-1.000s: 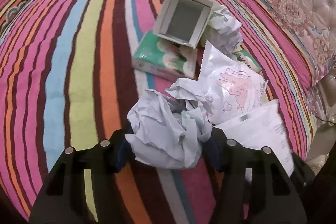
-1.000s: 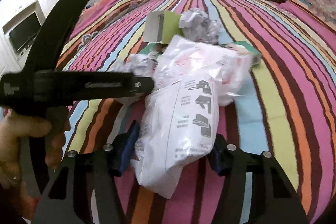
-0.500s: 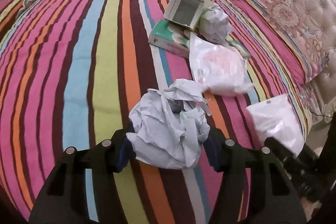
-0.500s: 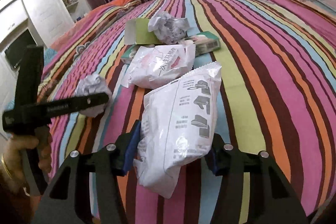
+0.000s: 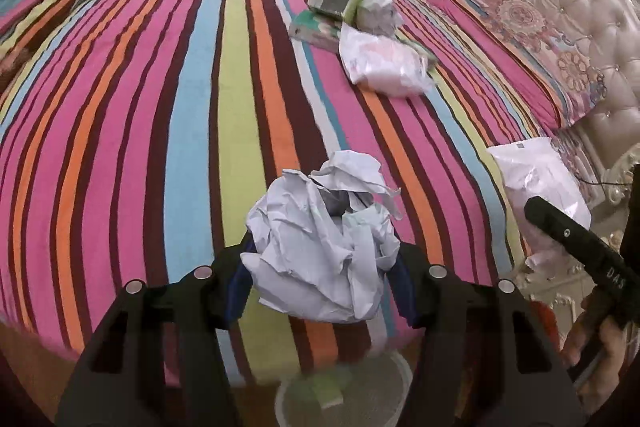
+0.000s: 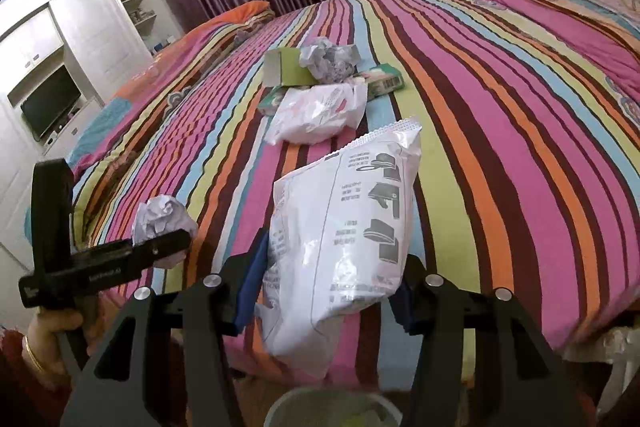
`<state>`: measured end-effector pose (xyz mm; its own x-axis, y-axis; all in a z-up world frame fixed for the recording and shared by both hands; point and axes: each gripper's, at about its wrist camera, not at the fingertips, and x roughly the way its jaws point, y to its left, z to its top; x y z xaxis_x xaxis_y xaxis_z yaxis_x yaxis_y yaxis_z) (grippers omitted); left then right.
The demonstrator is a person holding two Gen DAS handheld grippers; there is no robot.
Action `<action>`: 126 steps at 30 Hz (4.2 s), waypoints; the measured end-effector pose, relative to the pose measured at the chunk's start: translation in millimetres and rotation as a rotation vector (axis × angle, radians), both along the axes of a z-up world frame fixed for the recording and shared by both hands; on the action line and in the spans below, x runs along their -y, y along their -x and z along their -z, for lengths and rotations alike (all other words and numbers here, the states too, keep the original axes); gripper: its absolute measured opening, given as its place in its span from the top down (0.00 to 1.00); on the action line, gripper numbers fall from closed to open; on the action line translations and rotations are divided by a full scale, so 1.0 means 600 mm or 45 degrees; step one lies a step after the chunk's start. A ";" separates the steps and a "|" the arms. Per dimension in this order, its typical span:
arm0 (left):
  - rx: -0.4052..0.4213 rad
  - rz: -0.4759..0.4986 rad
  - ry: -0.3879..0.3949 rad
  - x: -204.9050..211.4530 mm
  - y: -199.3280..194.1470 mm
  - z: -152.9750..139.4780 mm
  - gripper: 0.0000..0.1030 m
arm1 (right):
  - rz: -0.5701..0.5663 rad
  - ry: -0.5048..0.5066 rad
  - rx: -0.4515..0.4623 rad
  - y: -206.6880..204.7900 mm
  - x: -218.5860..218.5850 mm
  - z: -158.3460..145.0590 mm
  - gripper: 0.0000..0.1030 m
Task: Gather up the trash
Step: 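Carry the crumpled paper with the left tool while the right tool carries the packet to the wastebasket, then open the left tool over the basket while the right tool releases the packet into it, then raise both open tools from the basket back toward the bed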
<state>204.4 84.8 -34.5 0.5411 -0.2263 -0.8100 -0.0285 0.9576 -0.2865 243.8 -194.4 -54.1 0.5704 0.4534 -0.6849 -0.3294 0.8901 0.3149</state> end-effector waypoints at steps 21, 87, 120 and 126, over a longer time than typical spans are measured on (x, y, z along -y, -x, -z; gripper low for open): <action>-0.113 0.160 -0.039 0.093 0.218 0.058 0.45 | -0.088 0.022 -0.212 0.178 0.001 0.052 0.50; -1.193 0.280 0.003 0.188 0.191 0.477 0.44 | 0.056 0.312 -1.476 0.158 -0.027 0.492 0.50; -1.228 0.177 0.014 0.159 0.214 0.476 0.15 | 0.200 0.347 -1.411 0.146 -0.012 0.483 0.13; -1.165 0.179 0.035 0.157 0.221 0.436 0.15 | 0.161 0.315 -1.326 0.148 -0.017 0.439 0.13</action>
